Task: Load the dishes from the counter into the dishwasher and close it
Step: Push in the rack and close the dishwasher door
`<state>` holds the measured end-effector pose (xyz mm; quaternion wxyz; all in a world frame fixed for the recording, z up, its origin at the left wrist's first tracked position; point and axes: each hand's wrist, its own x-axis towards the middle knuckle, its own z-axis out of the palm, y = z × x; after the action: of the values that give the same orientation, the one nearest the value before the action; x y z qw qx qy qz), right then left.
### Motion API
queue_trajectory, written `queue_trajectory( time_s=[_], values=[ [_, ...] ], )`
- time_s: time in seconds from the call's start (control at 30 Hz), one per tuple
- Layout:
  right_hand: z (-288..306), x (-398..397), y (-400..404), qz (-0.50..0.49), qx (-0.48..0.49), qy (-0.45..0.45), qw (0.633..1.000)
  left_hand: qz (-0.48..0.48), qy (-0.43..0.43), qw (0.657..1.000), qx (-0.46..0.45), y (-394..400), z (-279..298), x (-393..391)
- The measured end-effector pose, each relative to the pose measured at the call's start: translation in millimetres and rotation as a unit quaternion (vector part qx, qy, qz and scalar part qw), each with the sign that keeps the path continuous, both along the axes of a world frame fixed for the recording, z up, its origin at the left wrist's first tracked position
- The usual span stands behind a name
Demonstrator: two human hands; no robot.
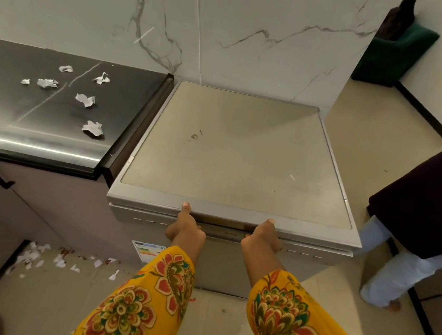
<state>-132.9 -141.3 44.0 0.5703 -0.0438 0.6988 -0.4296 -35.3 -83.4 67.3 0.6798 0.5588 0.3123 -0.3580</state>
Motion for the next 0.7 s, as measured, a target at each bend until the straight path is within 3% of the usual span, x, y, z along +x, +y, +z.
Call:
queue_trajectory(
  time_s=[0.3, 0.4, 0.47, 0.5, 0.57, 0.63, 0.7],
  values=[
    [12.7, -23.9, 1.8, 0.123, 0.017, -0.016, 0.992, -0.089, 0.037, 0.989, -0.108, 14.5, -13.2, 22.2],
    [1.4, -27.3, 7.2, 0.191, 0.000, 0.025, 0.981, -0.159, -0.005, 0.984, -0.073, 25.5, -15.4, 21.1],
    [-3.5, -23.7, 11.2, 0.250, -0.025, 0.116, 0.961, -0.217, -0.109, 0.970, 0.011, 33.4, -11.8, 19.8],
    [2.9, -21.0, 16.5, 0.296, -0.051, 0.192, 0.934, -0.266, -0.208, 0.938, 0.082, 36.7, -7.9, 21.0],
    [16.9, -14.2, 24.8, 0.378, -0.140, 0.337, 0.850, -0.367, -0.412, 0.809, 0.204, 43.1, 3.3, 24.7],
    [31.1, -6.0, 31.4, 0.441, -0.248, 0.401, 0.764, -0.417, -0.552, 0.688, 0.218, 48.3, 13.0, 30.0],
    [38.4, 4.1, 36.4, 0.474, -0.335, 0.444, 0.682, -0.439, -0.636, 0.597, 0.214, 53.5, 18.4, 37.6]
  ],
)
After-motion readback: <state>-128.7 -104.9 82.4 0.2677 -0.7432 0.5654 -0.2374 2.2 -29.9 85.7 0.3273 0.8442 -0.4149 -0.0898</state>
